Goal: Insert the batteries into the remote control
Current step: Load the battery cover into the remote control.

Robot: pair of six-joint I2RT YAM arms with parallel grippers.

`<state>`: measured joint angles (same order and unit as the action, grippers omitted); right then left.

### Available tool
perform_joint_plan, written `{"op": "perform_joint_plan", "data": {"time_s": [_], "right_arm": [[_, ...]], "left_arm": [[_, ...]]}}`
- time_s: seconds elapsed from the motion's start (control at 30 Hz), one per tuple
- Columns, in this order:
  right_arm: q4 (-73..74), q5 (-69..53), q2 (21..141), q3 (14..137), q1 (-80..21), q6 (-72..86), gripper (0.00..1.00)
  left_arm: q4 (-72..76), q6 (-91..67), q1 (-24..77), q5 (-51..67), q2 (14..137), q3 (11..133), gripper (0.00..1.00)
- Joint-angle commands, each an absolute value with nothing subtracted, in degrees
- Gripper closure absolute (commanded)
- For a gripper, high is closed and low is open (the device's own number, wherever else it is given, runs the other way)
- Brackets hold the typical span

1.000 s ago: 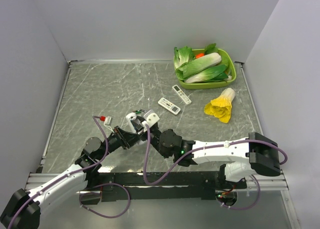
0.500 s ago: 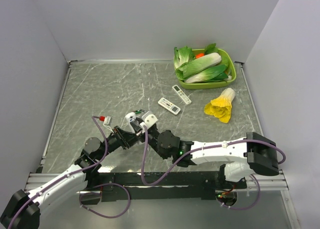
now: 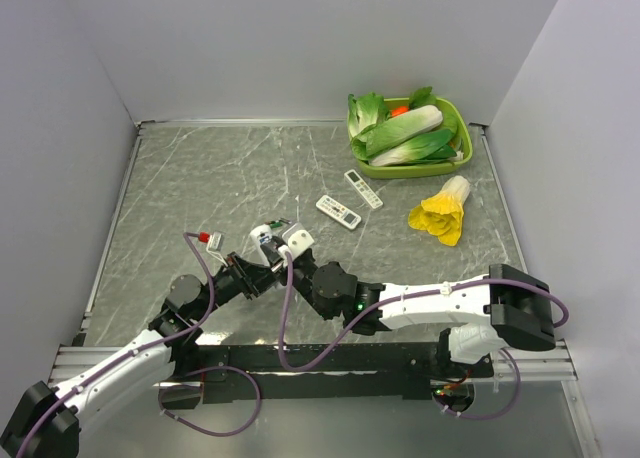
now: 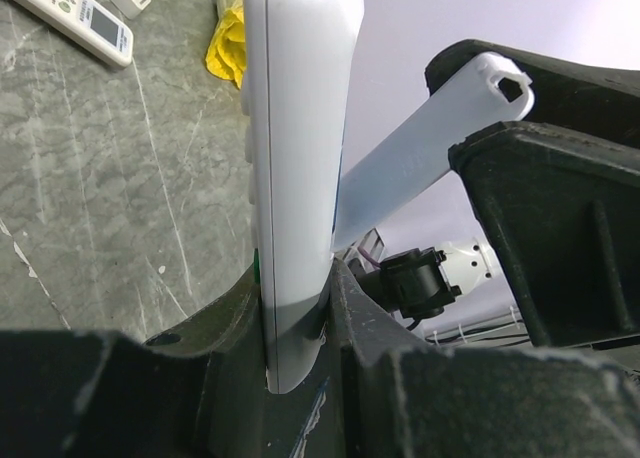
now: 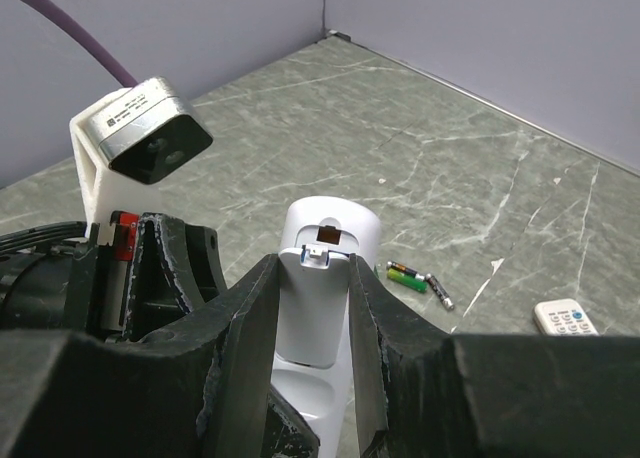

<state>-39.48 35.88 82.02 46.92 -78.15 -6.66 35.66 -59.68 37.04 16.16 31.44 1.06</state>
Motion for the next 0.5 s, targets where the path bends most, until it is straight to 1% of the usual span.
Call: {"op": "perform_joint_plan", "data": {"time_s": [0.0, 0.27, 0.47], "right_arm": [[-40.78, 37.44, 83.58, 49.22, -78.75, -6.33, 0.97], [-40.52, 36.65, 85.52, 49.57, -78.66, -6.59, 0.95], [-39.99, 38.58, 86.22, 49.83, -78.75, -6.07, 0.92]], "left_arm": [[39.55, -60.38, 36.91, 16.0, 30.5, -1.58, 0.99], [39.55, -60.21, 36.91, 16.7, 30.32, -1.58, 0.99], [38.85, -60.21, 36.91, 16.26, 29.53, -1.58, 0.99]]}}
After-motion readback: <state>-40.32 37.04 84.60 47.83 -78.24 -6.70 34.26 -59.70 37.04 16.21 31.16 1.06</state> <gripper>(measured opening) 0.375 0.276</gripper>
